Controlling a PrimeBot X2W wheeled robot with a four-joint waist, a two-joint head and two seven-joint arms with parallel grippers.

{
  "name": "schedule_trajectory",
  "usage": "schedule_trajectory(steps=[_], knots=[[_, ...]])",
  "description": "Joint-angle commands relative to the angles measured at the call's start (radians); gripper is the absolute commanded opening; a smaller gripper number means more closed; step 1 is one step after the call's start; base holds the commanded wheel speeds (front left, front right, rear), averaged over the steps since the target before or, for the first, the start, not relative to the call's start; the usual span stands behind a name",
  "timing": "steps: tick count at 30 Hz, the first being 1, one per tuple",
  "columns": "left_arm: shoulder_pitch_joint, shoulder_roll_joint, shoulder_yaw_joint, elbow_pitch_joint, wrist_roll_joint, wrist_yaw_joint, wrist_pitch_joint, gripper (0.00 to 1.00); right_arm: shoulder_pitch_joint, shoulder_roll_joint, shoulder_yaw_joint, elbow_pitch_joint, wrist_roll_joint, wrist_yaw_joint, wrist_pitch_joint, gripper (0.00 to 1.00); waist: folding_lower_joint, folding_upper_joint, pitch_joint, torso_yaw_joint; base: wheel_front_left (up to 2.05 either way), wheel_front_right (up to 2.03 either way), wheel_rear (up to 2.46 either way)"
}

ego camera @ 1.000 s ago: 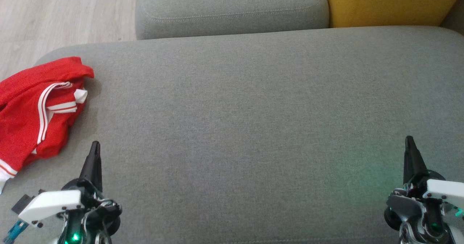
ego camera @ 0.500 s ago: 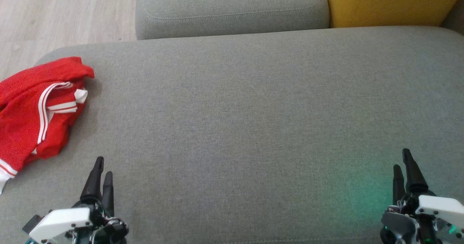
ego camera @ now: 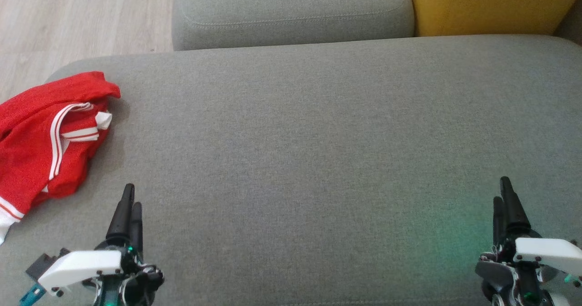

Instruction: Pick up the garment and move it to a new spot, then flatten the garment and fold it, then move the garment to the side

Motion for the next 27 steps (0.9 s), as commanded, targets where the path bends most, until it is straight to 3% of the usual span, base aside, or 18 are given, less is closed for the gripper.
schedule_trajectory(steps=[1,27], knots=[[-0.054,0.018,0.005,-0.042,0.02,-0.004,-0.01,1.0,-0.047,-0.025,0.006,-0.041,-0.024,0.0,-0.009,1.0,0.0,0.0,0.0,0.0,0.0,0.0,0.0],[-0.045,0.029,-0.024,-0.165,0.466,-0.003,-0.087,1.0,-0.055,-0.044,0.074,-0.156,-0.483,0.0,-0.065,1.0,0.0,0.0,-0.009,-0.001,0.0,0.0,0.0]])
